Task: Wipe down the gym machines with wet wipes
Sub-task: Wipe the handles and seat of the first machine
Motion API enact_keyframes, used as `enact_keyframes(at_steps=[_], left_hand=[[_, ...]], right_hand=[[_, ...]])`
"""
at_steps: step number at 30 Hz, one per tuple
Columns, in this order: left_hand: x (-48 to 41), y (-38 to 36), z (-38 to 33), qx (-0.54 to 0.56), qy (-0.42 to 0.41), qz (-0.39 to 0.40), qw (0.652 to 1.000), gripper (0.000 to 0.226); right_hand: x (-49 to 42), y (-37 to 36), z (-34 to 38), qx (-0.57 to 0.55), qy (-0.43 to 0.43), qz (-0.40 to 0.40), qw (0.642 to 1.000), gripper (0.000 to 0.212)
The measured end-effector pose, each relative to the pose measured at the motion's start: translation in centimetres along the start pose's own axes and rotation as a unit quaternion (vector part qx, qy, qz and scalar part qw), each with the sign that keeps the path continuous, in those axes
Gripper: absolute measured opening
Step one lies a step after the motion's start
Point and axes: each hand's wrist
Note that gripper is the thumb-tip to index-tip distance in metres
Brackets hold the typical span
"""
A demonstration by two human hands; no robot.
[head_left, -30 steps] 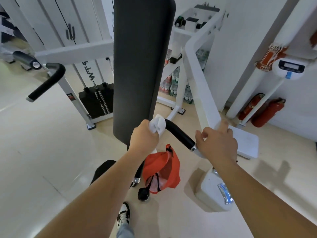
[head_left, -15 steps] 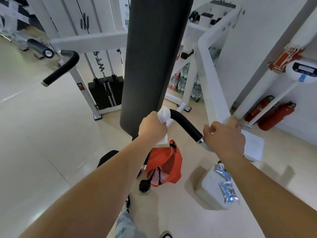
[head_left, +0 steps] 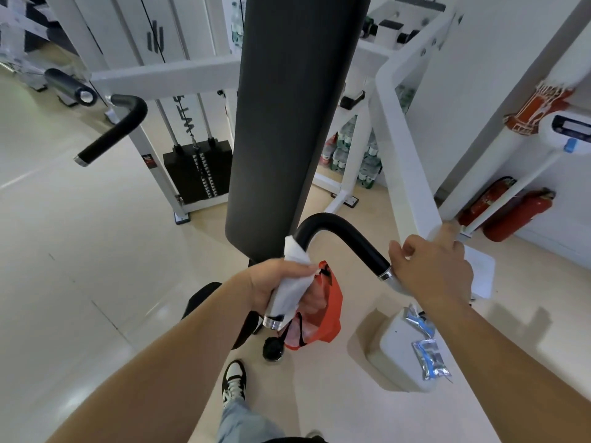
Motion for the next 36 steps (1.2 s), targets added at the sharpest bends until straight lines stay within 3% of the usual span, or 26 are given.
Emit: enact_keyframes(at_steps=[3,5,7,9,12,13,15,18,21,24,27,31,34,36], left_hand=[[-0.5,-1.2,-1.8,0.051,-0.071,-0.053,0.995,0.055],[-0.3,-2.1,-1.7,0.01,-0.101,-0.101,0.99,0.051],[-0.1,-2.6,-0.5,-0.085,-0.099,-0.2,0.971,0.037],[-0.4,-3.6,1.7,-0.198,-0.086,-0.318,0.923,0.028],[-1.1,-4.8,4.9,-0.34,-0.044,-0.469,0.814,0.02],[-1.2,-5.0,5.6,-0.356,-0.038,-0.494,0.792,0.018],[-0.9,-5.2,6.2,-0.361,-0.04,-0.505,0.783,0.017],[-0.6,-4.6,5.9,-0.341,-0.041,-0.453,0.823,0.025],[0.7,-3.0,3.5,-0.237,0.006,-0.284,0.929,0.034],[0.2,-1.5,-1.0,-0.162,0.003,-0.162,0.973,0.039],[-1.8,-0.5,-5.5,-0.046,-0.061,-0.068,0.995,0.034],[-3.0,0.7,-6.4,0.024,-0.056,0.061,0.996,0.02],[-2.8,0.4,-5.5,0.066,-0.083,0.07,0.992,0.03],[-2.4,0.0,-4.7,0.045,-0.099,0.019,0.994,0.028]], right_hand=[[0.1,0.1,0.0,-0.004,-0.003,0.003,1.0,0.045],[0.1,0.2,0.1,0.0,-0.004,0.013,1.0,0.045],[0.1,0.3,0.1,-0.006,-0.003,0.019,1.0,0.045],[0.2,0.4,0.1,-0.01,-0.003,0.014,1.0,0.044],[0.5,0.4,0.0,-0.014,-0.001,0.008,1.0,0.042],[0.6,0.4,0.0,-0.015,0.0,0.008,1.0,0.041],[0.6,0.5,-0.1,-0.014,0.004,0.008,1.0,0.04],[0.5,0.3,-0.2,-0.011,0.01,0.002,1.0,0.04],[0.2,0.1,-0.3,-0.01,0.013,-0.011,1.0,0.042],[0.1,0.3,-0.1,-0.01,0.01,-0.01,1.0,0.042],[0.3,0.6,0.1,-0.007,0.005,-0.005,1.0,0.043],[0.1,0.8,0.2,-0.005,-0.009,0.005,1.0,0.043],[0.0,0.5,0.3,-0.004,-0.013,0.004,1.0,0.042],[0.0,0.4,0.3,-0.005,-0.015,0.007,1.0,0.041]])
Point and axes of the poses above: each hand's wrist, its own x-axis away from the middle knuckle, its own y-axis out of the back of the hand, z = x × y, and after that the axes turned 13 degrees about z, right-handed
